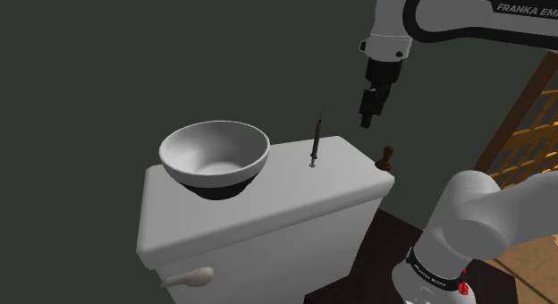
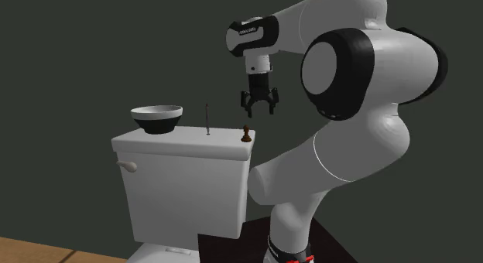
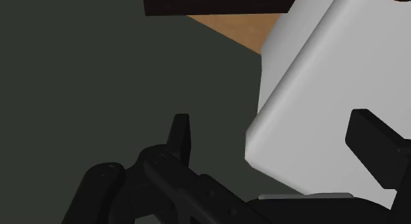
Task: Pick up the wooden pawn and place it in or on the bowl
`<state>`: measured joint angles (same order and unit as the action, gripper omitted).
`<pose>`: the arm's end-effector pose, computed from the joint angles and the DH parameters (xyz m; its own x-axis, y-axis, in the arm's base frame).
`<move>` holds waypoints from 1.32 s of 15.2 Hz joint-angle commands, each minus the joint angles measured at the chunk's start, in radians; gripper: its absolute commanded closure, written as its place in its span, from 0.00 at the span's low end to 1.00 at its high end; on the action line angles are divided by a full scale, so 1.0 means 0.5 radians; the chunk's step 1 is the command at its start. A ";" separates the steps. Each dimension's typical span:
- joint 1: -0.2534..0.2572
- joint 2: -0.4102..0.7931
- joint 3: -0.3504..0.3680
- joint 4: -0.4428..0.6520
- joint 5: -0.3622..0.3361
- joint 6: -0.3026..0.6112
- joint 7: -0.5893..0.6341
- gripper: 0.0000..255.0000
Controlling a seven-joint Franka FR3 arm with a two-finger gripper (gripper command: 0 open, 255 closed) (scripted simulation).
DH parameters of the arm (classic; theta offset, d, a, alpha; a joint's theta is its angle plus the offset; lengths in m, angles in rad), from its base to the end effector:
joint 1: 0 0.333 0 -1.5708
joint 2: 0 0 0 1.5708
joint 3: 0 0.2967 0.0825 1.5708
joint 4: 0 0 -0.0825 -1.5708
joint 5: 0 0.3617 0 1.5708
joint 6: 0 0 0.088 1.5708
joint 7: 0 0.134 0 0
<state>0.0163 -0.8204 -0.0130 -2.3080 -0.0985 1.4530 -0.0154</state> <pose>0.2762 -0.0143 0.5715 0.9993 0.0115 -0.0355 0.0146 -0.9960 0.0880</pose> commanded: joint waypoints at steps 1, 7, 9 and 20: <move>0.000 0.000 0.000 0.000 0.000 0.000 0.000 0.00; 0.189 -0.394 0.031 -0.190 0.264 -0.077 -0.099 0.00; 0.254 -0.527 0.042 -0.242 0.353 -0.113 -0.124 0.00; 0.287 -0.685 0.068 -0.514 0.413 0.024 -0.136 0.00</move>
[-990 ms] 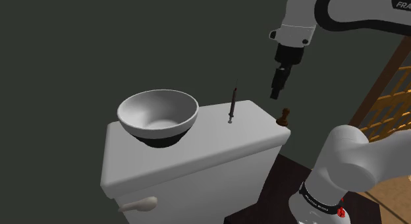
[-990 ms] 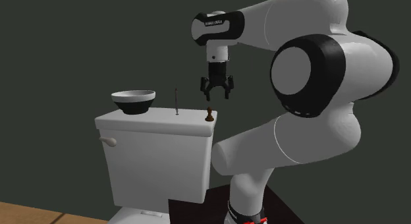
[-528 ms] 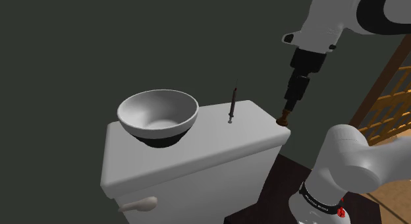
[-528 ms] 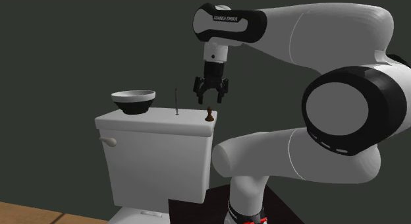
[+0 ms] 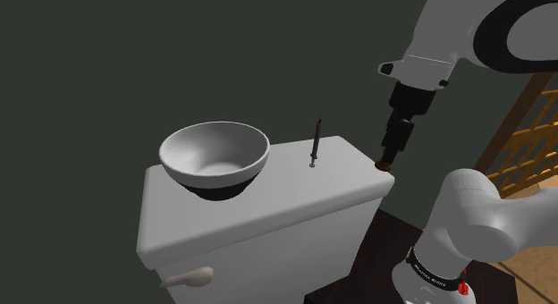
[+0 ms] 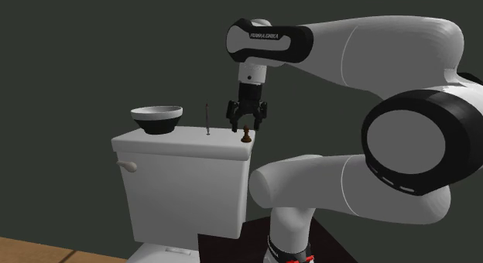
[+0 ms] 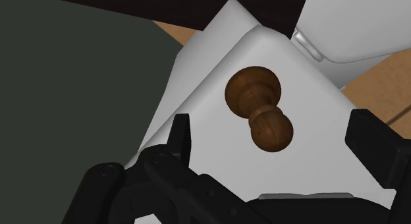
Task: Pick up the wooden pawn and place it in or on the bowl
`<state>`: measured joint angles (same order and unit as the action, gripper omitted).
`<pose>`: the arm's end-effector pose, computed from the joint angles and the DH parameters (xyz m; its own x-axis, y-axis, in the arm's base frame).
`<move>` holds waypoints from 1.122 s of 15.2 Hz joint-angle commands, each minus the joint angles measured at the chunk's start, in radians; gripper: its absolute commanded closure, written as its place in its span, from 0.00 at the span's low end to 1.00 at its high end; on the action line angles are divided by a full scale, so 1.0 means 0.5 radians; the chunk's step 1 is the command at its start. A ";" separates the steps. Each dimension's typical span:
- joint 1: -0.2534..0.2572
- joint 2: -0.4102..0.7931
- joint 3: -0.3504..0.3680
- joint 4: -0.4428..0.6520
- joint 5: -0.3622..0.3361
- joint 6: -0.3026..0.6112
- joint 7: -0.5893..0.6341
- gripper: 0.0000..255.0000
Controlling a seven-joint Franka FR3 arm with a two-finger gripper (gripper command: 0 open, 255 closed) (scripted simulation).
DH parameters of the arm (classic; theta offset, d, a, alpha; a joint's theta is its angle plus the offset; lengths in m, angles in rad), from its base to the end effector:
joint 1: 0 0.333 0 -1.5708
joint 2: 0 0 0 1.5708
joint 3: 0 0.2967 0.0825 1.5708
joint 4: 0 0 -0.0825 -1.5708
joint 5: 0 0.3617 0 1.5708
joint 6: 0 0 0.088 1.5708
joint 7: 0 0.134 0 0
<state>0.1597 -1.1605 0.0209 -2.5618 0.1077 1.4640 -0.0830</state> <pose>0.1935 0.0524 0.5416 0.9631 0.2599 0.0699 0.2652 -0.9607 -0.0814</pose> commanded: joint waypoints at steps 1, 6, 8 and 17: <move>0.000 -0.005 0.000 -0.006 0.000 0.002 0.000 0.00; 0.000 -0.004 0.000 -0.006 0.000 0.002 0.000 0.00; 0.000 -0.004 0.000 -0.006 0.000 0.002 0.000 1.00; 0.000 0.009 -0.001 0.027 -0.001 -0.017 0.001 1.00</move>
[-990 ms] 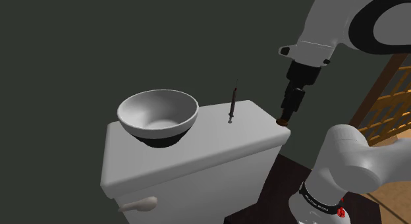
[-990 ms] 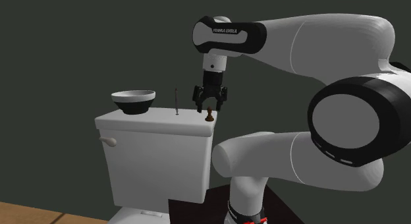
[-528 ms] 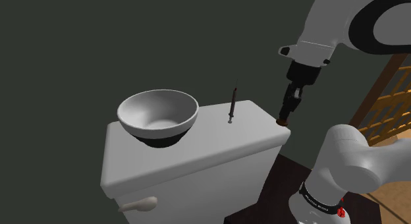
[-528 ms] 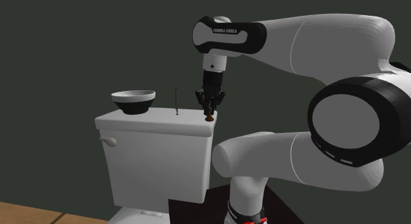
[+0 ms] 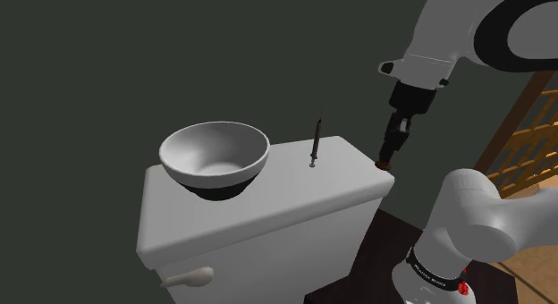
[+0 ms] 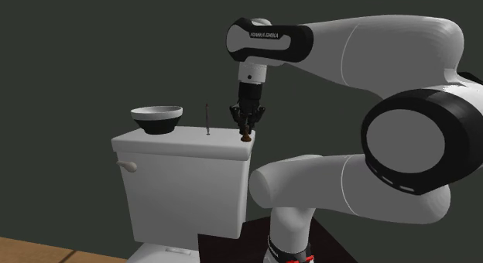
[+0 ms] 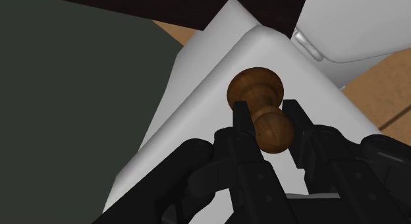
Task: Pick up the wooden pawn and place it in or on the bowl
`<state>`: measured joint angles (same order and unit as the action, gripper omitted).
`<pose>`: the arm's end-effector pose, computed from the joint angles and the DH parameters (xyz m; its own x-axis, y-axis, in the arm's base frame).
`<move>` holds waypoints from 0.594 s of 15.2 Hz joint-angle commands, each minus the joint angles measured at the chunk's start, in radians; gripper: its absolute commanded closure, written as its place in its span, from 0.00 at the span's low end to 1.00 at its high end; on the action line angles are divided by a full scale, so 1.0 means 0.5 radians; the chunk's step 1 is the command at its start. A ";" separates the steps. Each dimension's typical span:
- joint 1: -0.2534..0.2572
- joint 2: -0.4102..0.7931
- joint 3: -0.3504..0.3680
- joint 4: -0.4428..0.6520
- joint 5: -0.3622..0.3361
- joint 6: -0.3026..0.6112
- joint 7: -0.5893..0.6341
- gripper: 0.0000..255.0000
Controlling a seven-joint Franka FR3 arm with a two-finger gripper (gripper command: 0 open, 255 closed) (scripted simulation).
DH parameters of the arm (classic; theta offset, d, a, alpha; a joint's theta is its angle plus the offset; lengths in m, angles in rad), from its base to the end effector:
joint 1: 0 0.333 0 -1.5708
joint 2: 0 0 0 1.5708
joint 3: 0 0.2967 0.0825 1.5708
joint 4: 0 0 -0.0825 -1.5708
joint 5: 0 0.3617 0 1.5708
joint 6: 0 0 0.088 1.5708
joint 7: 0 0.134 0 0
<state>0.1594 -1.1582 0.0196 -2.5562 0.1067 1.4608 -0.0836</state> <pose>0.1936 0.0519 0.5433 0.9631 0.2599 0.0701 0.2652 -0.9607 -0.0815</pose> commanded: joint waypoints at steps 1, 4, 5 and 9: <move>0.001 0.019 0.000 0.049 0.001 -0.030 0.004 1.00; 0.001 0.062 -0.002 0.150 -0.001 -0.086 0.010 1.00; 0.001 0.077 -0.003 0.184 -0.002 -0.105 0.012 1.00; 0.002 0.139 -0.007 0.322 -0.004 -0.182 0.020 1.00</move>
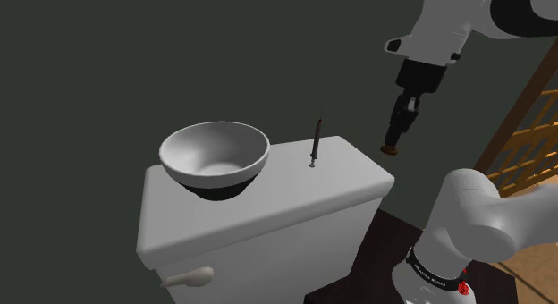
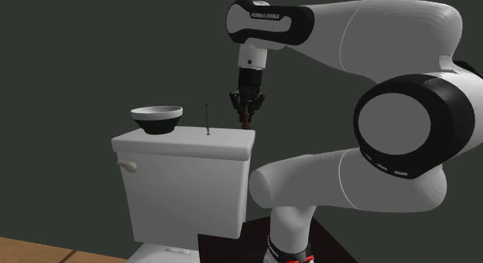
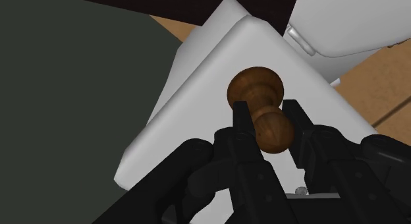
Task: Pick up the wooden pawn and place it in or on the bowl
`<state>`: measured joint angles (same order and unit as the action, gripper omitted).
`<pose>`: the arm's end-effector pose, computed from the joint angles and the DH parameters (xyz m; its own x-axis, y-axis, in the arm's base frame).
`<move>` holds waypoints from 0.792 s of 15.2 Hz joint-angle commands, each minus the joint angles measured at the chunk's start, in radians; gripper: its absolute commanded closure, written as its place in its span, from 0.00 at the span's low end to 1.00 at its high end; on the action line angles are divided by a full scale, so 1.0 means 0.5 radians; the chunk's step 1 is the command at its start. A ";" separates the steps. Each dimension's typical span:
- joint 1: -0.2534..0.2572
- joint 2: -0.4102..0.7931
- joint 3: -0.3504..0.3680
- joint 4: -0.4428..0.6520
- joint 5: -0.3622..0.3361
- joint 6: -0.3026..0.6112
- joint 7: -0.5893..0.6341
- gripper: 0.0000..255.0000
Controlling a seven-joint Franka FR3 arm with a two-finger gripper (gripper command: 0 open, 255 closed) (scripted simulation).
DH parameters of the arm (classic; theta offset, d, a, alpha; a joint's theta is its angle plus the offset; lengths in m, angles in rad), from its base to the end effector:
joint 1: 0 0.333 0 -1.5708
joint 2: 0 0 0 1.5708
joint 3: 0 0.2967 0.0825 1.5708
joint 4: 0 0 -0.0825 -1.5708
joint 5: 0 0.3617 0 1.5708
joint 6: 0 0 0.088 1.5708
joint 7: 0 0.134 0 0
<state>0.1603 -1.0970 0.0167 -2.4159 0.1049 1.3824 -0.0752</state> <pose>0.1935 0.0523 0.5842 0.9631 0.2599 0.0704 0.2653 -0.9607 -0.0816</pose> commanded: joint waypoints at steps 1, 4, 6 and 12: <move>0.001 0.033 -0.002 0.077 -0.001 -0.044 0.005 1.00; 0.002 0.081 -0.004 0.183 -0.002 -0.102 0.011 1.00; 0.002 0.115 -0.005 0.256 -0.003 -0.141 0.015 1.00; 0.005 0.220 -0.010 0.481 -0.004 -0.259 0.027 1.00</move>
<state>0.1626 -0.9963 0.0130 -2.1961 0.1038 1.2639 -0.0620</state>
